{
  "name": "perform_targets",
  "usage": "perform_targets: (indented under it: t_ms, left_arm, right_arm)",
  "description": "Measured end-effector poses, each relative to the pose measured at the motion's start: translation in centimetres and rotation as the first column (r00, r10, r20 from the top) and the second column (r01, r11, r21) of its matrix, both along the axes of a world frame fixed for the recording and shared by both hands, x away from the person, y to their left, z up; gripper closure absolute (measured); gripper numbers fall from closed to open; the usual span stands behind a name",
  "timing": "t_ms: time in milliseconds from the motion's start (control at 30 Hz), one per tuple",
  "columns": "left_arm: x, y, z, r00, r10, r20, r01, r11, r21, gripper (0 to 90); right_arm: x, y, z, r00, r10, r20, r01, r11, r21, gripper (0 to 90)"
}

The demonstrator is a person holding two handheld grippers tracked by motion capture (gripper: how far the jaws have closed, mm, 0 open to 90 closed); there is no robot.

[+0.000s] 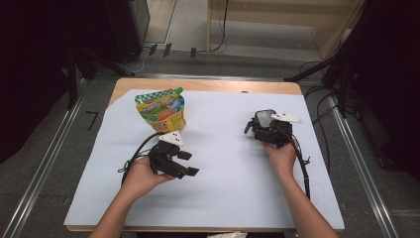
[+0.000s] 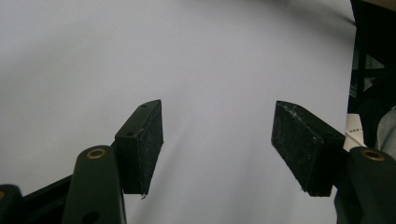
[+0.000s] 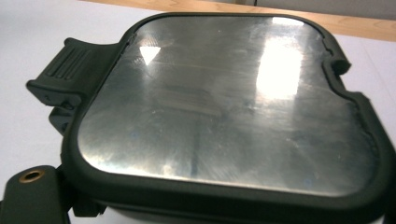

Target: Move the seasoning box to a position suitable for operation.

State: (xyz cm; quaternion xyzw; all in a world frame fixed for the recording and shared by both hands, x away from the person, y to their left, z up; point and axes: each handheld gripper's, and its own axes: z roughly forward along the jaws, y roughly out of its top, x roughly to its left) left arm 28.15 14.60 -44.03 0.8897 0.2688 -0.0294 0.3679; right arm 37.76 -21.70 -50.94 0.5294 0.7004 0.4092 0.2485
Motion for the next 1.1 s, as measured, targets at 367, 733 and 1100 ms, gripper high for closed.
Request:
perform_targets:
  t_ms: [367, 733, 1100]
  left_arm:
    - [-0.2, 0.9, -0.1, 0.9995, 0.03, -0.005, -0.03, 0.9995, -0.006, 34.9]
    - [-0.2, 0.9, -0.1, 0.9995, 0.031, -0.01, -0.031, 0.9995, -0.004, 35.0]
    - [0.2, 0.9, -0.1, 0.9993, 0.034, -0.019, -0.034, 0.9994, -0.007, 35.0]
  right_arm:
    - [0.5, 0.5, -0.7, 0.9992, -0.022, 0.034, 0.022, 1.0, -0.014, 13.2]
    - [0.4, 0.4, -0.6, 0.9989, -0.023, 0.041, 0.024, 0.999, -0.022, 15.8]
    - [-0.3, 0.9, 0.4, 0.9984, 0.025, 0.051, -0.025, 1.0, 0.001, 16.0]
